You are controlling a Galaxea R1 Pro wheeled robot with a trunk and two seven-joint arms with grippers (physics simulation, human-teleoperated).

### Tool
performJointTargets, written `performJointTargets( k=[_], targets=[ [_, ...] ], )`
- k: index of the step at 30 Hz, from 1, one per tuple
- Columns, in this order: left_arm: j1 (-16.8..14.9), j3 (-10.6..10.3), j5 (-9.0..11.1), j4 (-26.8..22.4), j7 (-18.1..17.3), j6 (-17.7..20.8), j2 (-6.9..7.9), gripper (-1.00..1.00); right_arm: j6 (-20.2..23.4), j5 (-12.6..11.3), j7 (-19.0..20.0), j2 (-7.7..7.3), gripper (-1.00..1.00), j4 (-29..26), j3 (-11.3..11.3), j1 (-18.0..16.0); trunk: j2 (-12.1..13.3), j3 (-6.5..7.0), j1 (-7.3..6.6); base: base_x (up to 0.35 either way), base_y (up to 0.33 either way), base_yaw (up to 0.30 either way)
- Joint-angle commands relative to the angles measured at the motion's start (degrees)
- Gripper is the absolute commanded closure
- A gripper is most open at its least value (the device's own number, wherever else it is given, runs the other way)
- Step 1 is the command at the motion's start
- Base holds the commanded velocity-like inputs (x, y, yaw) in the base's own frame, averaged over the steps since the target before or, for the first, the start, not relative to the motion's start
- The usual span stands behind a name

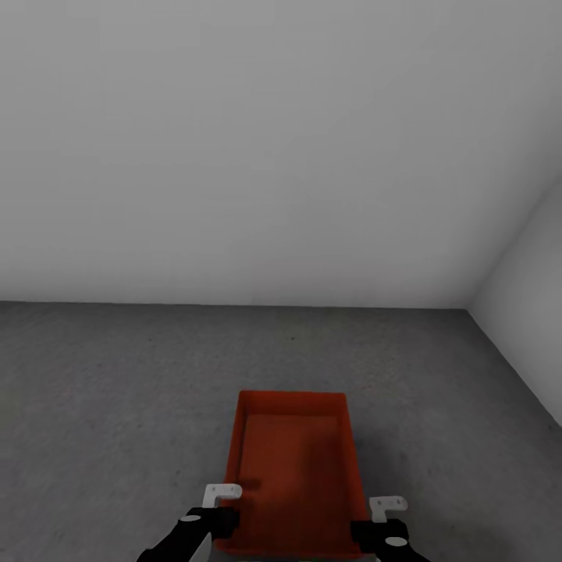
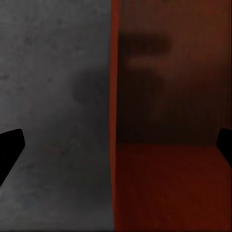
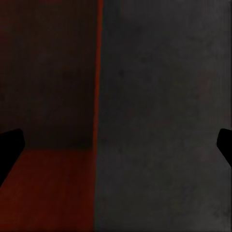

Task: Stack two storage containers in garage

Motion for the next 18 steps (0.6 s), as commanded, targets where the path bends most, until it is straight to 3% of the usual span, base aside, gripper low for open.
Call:
performJointTargets(
  k=[1,18],
  targets=[
    [0.0,0.0,-0.1,-0.1,0.2,0.3,-0.01,-1.00,-0.2,-0.6,-0.3,-0.01,-1.00,0.0,0.5,0.0,0.4,0.14,-0.23,0.000,0.000,0.000],
    [0.0,0.0,0.0,-0.1,0.2,0.3,-0.01,-1.00,-0.2,-0.6,-0.3,0.02,-1.00,0.0,0.5,0.0,7.2,3.20,-3.97,0.000,0.000,0.000]
  ],
)
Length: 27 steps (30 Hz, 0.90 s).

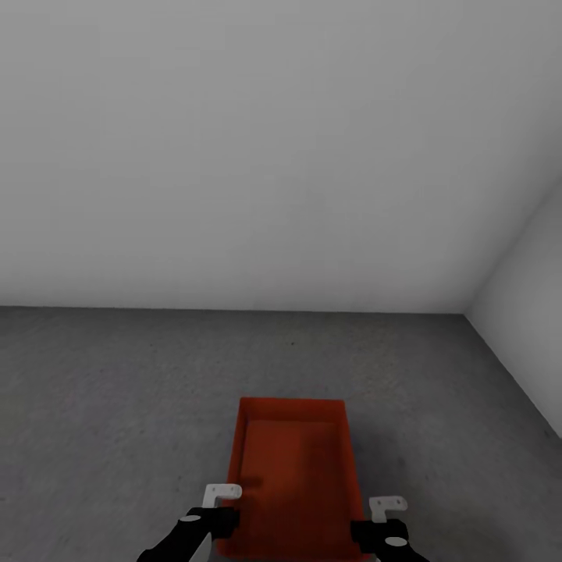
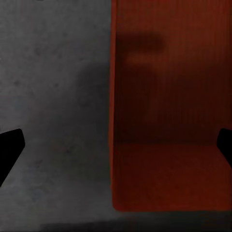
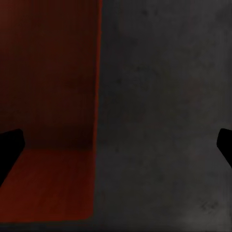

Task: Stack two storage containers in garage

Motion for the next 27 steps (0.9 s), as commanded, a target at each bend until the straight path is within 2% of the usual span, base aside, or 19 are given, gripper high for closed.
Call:
performJointTargets(
  k=[1,13,27],
  targets=[
    [0.0,0.0,-0.1,-0.1,0.2,0.3,-0.01,-1.00,-0.2,-0.6,-0.3,0.00,-1.00,0.0,0.5,0.0,0.4,0.14,-0.23,0.000,0.000,0.000],
    [0.0,0.0,0.0,-0.1,0.2,0.3,-0.01,-1.00,-0.3,-0.6,-0.3,0.05,-1.00,0.0,0.5,0.0,5.2,2.37,-2.87,0.000,0.000,0.000],
    [0.0,0.0,0.0,-0.1,0.2,0.3,-0.01,-1.00,-0.3,-0.6,-0.3,0.10,-1.00,0.0,0.5,0.0,10.8,6.03,-5.94,0.000,0.000,0.000]
  ],
)
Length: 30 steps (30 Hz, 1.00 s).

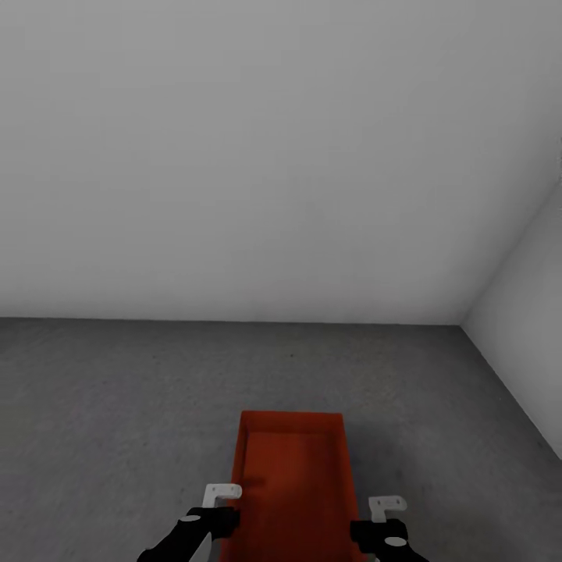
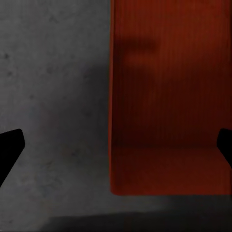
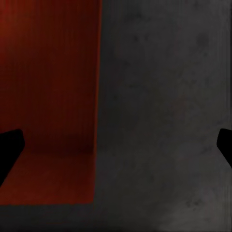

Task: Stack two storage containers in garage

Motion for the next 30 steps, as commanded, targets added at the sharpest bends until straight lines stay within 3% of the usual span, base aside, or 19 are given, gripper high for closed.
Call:
performJointTargets(
  k=[1,21,30],
  targets=[
    [0.0,0.0,0.0,-0.1,0.2,0.3,-0.01,-1.00,-0.2,-0.6,-0.3,-0.01,-1.00,0.0,0.5,0.0,0.4,0.24,-0.23,0.000,0.000,0.000],
    [0.0,0.0,0.0,-0.1,0.2,0.3,-0.01,-1.00,-0.2,-0.6,-0.2,0.03,-1.00,0.0,0.5,0.0,8.4,5.61,-4.62,0.000,0.000,0.000],
    [0.0,0.0,0.0,-0.1,0.2,0.3,-0.01,-1.00,-0.2,-0.6,-0.2,0.03,-1.00,0.0,0.5,0.0,8.4,6.42,-4.62,0.000,0.000,0.000]
  ],
)
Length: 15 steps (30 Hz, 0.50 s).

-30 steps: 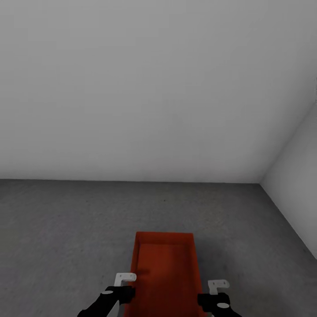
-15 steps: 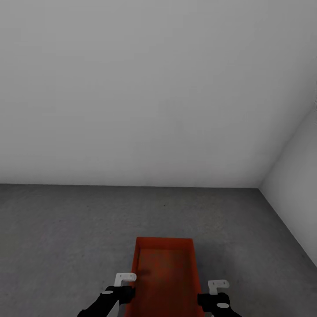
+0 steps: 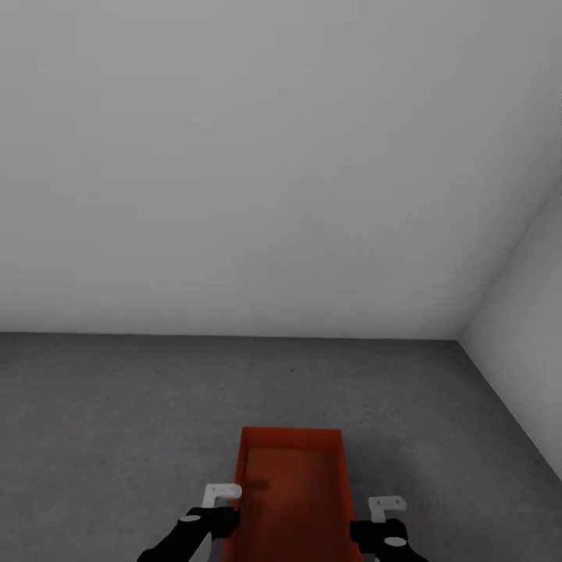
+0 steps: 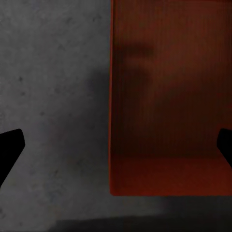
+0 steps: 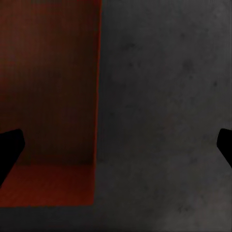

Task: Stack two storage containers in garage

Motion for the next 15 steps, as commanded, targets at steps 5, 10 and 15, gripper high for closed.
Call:
performJointTargets(
  k=[5,10,15],
  targets=[
    [0.0,0.0,0.0,-0.1,0.2,0.3,0.04,-1.00,-0.2,-0.6,-0.2,-0.01,-1.00,0.0,0.5,0.0,0.0,0.40,-0.01,0.000,0.000,0.000],
    [0.0,0.0,0.0,-0.1,0.2,0.3,0.07,-1.00,-0.2,-0.6,-0.2,-0.01,-1.00,0.0,0.5,0.0,0.0,0.85,-0.01,0.000,0.000,0.000],
    [0.0,0.0,0.0,-0.1,0.2,0.3,0.03,-1.00,-0.2,-0.6,-0.3,-0.01,-1.00,0.0,0.5,0.0,0.0,1.30,-0.01,0.000,0.000,0.000]
  ],
)
